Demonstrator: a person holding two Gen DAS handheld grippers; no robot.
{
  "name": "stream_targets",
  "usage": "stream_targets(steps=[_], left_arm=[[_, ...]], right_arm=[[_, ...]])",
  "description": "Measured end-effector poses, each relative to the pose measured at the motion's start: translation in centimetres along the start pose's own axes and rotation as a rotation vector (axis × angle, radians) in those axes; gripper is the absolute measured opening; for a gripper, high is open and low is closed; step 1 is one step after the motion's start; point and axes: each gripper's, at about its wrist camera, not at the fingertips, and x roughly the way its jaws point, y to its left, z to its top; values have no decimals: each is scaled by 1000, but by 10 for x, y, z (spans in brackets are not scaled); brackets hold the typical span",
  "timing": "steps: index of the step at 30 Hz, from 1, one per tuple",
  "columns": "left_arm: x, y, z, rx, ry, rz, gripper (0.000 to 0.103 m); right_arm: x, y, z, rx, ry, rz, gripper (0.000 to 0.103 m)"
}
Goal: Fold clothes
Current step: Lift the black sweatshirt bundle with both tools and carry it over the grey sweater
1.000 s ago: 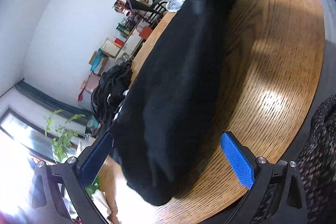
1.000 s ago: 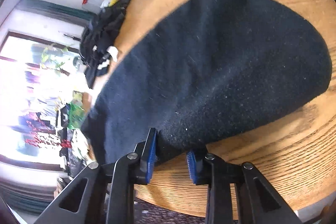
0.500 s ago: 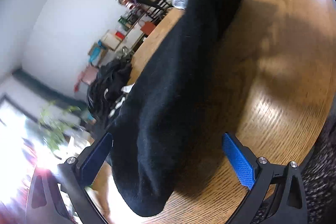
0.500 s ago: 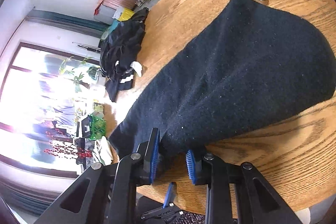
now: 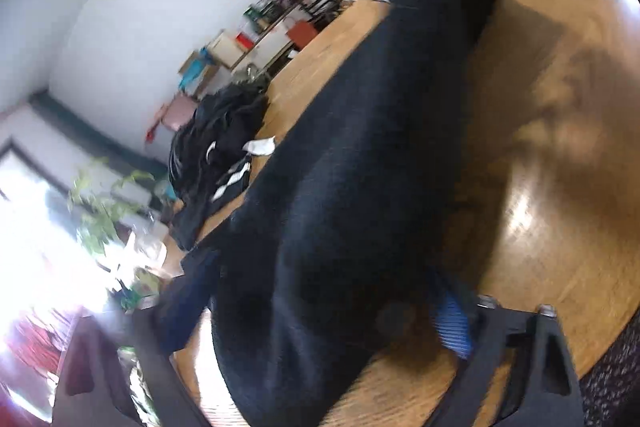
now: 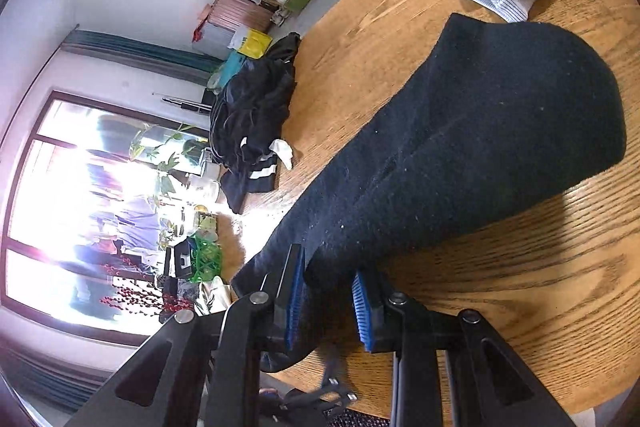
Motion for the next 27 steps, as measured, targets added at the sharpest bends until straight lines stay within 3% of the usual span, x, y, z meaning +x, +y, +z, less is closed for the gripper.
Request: stream_targets(steps=[1, 3, 6, 9, 13, 18, 24, 27], left_arm=[[3, 4, 2, -21, 12, -11, 36], [9, 11, 7, -55, 27, -20, 32], [5, 33, 19, -194, 14, -80, 27], [1, 52, 32, -309, -18, -134, 24], [6, 58, 46, -338, -24, -131, 23], [15, 65, 53, -365, -12, -144, 22], [9, 61, 49, -350, 0, -145, 23], [10, 61, 45, -357, 5, -155, 23]], right_arm=[[0, 0, 1, 1, 0, 2, 27], [0, -2, 1, 6, 5, 11, 27], [0, -8, -1, 15, 12, 15, 29], [-7, -25, -3, 63, -4, 8, 43], [-21, -55, -7, 145, -40, -1, 56], [-30, -97, -18, 273, -41, 10, 65], [-34, -133, -19, 430, -117, 115, 70], [-32, -137, -15, 484, -163, 164, 78]])
